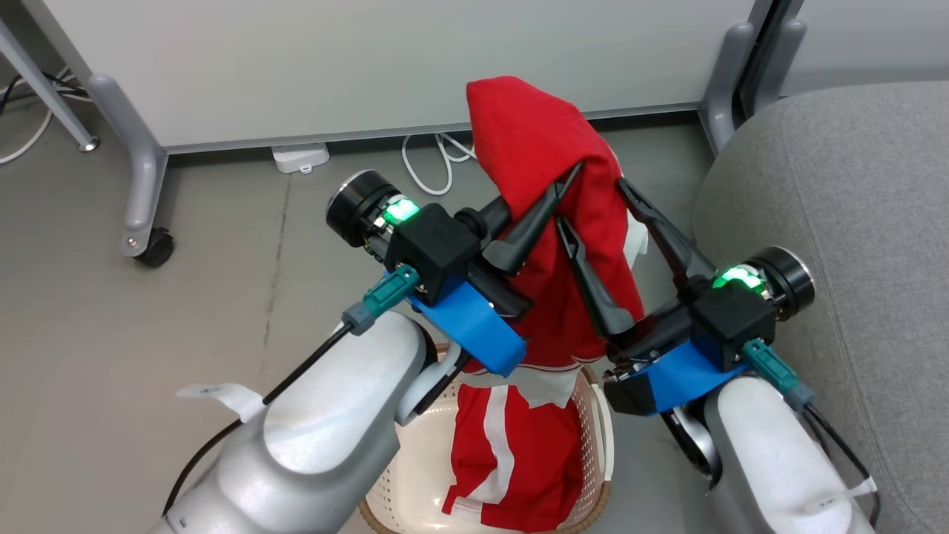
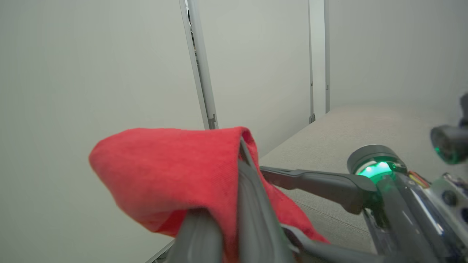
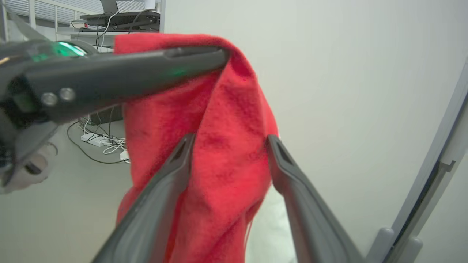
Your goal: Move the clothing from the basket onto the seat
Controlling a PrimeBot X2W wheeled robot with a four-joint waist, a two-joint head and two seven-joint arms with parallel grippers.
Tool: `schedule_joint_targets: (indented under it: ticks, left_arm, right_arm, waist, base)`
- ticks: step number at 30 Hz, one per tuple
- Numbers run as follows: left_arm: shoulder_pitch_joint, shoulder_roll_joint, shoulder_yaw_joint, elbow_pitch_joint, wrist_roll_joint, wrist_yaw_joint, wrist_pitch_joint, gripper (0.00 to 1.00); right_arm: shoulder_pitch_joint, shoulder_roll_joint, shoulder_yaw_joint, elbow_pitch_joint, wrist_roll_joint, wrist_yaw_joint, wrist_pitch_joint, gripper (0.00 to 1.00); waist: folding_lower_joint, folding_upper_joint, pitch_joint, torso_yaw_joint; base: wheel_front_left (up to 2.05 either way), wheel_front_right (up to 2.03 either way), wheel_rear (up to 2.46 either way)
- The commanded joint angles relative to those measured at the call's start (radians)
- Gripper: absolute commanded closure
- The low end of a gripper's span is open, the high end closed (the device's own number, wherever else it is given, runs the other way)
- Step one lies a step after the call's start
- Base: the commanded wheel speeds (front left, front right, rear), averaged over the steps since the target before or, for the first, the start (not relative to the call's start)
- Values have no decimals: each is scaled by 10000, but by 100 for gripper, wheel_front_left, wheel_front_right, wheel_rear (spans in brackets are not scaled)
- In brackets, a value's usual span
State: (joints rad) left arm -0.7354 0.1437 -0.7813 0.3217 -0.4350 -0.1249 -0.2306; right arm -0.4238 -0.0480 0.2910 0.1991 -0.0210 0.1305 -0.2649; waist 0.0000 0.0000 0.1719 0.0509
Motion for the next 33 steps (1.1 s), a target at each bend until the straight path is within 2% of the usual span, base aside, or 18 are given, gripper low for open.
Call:
schedule_joint_targets:
  ticks: [1, 11, 12, 33]
  left_arm:
    - [-120, -41, -40, -70, 51, 5, -42, 100]
    - [-200, -154, -451, -291, -18, -23, -44, 100]
    - [-196, -150, -473, -289, -28, -23, -51, 100]
    - [-237, -62, -587, -57, -132, 47, -153, 100]
  right_arm:
    - [-164, -42, -121, 167, -32, 5, 7, 0]
    - [-584, -41, -77, 1494, 358, 5, 7, 0]
    - [-615, -41, -17, 1569, 444, 5, 7, 100]
    - [-537, -39, -2, 1395, 732, 5, 4, 100]
  waist:
    - [0, 0, 17, 24]
    - [0, 0, 64, 112]
    - [0, 0, 66, 123]
    - [0, 0, 171, 107]
  base:
    - [0, 0, 0]
    - [0, 0, 0]
    - [0, 0, 0]
    - [0, 0, 0]
